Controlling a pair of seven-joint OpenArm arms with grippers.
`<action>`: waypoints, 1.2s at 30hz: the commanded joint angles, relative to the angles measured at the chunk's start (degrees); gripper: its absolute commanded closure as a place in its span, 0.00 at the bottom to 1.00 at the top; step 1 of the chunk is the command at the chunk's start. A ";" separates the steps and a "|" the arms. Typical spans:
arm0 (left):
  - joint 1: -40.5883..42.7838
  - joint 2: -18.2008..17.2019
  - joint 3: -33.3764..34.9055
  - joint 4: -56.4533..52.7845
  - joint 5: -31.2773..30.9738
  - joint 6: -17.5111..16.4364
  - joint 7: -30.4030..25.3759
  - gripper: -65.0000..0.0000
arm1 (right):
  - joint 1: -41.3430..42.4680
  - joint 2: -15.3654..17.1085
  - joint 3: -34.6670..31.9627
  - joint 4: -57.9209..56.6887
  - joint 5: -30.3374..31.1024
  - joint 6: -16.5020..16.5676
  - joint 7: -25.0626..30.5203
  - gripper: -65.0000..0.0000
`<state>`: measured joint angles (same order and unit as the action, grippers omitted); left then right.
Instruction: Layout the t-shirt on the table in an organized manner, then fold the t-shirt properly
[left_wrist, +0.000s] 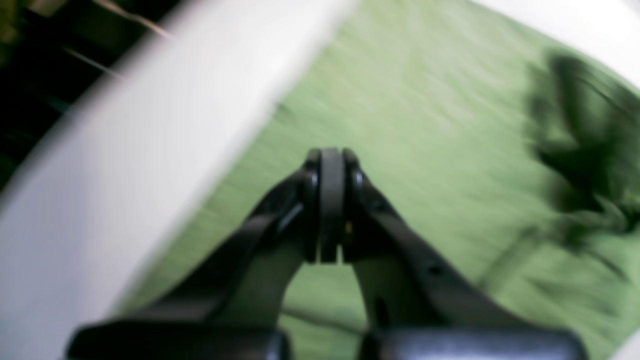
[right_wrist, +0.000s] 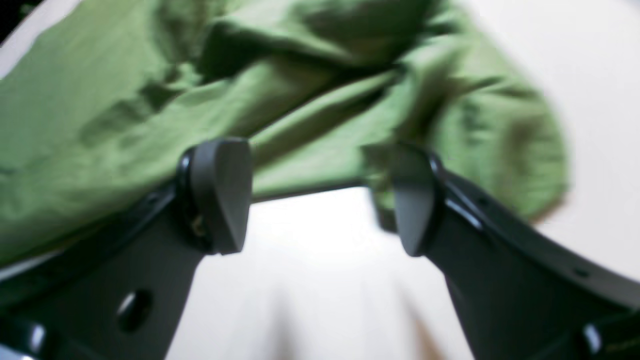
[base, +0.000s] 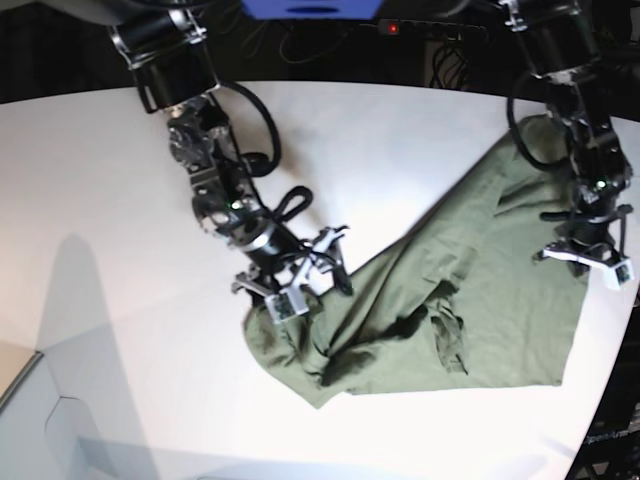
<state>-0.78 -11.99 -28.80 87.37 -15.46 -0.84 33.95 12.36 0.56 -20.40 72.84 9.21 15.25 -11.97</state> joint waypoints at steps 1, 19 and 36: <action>-0.15 -0.80 -0.52 1.02 0.47 0.45 -1.47 1.00 | 1.84 -0.87 0.23 0.79 0.41 0.27 2.16 0.33; 4.07 -2.65 -0.70 -19.02 0.56 0.45 -9.38 1.00 | 9.05 -6.84 -0.30 -10.82 0.33 0.27 2.60 0.33; 7.94 -4.49 -0.70 -13.92 0.04 0.45 -10.53 1.00 | 22.76 -9.56 -0.30 -36.66 0.15 0.27 16.32 0.33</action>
<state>7.31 -15.59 -29.32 72.53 -15.44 -0.43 23.70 33.04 -8.40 -20.78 34.98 8.93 15.20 2.46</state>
